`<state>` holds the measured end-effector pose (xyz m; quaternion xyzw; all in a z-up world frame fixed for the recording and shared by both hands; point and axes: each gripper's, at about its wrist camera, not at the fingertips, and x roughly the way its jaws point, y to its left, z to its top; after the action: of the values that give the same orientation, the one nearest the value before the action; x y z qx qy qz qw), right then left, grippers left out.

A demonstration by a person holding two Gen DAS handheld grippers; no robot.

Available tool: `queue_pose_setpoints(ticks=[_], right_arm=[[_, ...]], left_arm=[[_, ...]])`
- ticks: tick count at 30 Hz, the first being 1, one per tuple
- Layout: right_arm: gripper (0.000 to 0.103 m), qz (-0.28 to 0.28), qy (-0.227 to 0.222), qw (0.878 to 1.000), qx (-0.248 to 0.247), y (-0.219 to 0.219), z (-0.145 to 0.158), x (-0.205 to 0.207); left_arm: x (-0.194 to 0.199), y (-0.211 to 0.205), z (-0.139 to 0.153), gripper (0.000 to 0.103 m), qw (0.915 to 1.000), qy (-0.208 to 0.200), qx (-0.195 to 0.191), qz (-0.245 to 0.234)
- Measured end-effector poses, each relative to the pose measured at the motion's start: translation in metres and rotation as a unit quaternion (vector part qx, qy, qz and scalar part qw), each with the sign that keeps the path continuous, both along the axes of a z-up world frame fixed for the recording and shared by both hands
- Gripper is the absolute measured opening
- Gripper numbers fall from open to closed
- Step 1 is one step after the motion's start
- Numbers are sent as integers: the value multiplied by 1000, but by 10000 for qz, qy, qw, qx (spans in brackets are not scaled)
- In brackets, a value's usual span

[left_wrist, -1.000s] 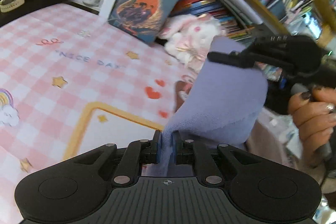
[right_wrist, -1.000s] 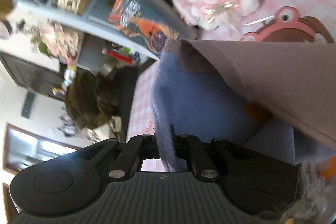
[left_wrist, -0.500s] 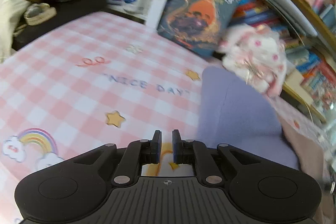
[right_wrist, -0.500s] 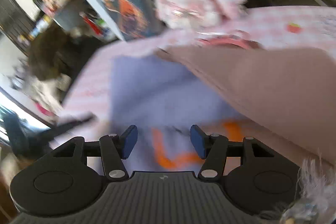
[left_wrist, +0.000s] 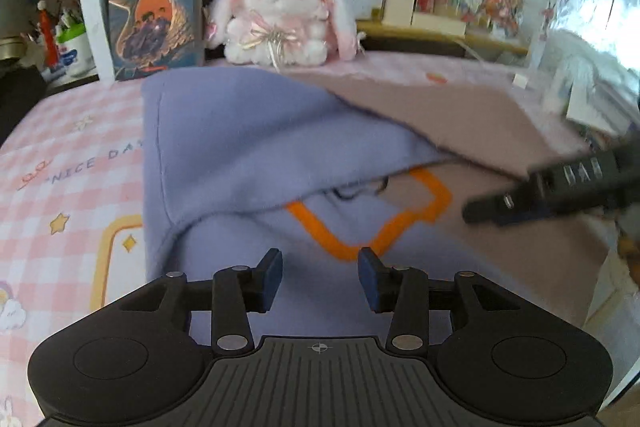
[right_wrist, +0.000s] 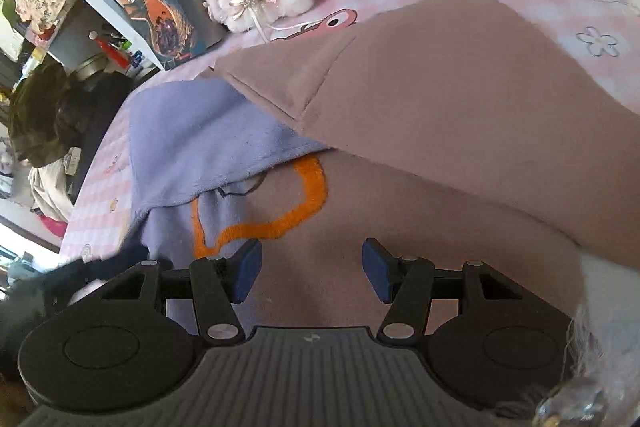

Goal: Fold clothes

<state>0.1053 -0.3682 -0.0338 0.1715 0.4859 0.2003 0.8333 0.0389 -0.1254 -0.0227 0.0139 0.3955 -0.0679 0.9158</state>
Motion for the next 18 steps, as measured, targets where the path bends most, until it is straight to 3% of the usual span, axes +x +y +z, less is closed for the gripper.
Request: queue_pose_setpoints(ticks=[4, 8, 13, 16, 18], right_arm=[[53, -12, -132, 9999, -56, 1, 3, 10], [53, -456, -555, 9956, -595, -15, 7, 23], [53, -913, -959, 9892, -631, -49, 21, 52], [54, -1353, -1261, 9795, -801, -65, 36, 72], [56, -1357, -1261, 9780, -963, -66, 38, 67]], left_arm=[[-12, 27, 3, 43, 9960, 69, 43, 885], [-27, 48, 1, 46, 9872, 222, 68, 1580], [-29, 54, -6, 46, 9820, 448, 86, 1835], [-25, 58, -9, 46, 9820, 496, 42, 1822], [-21, 59, -10, 46, 9829, 508, -67, 1769]])
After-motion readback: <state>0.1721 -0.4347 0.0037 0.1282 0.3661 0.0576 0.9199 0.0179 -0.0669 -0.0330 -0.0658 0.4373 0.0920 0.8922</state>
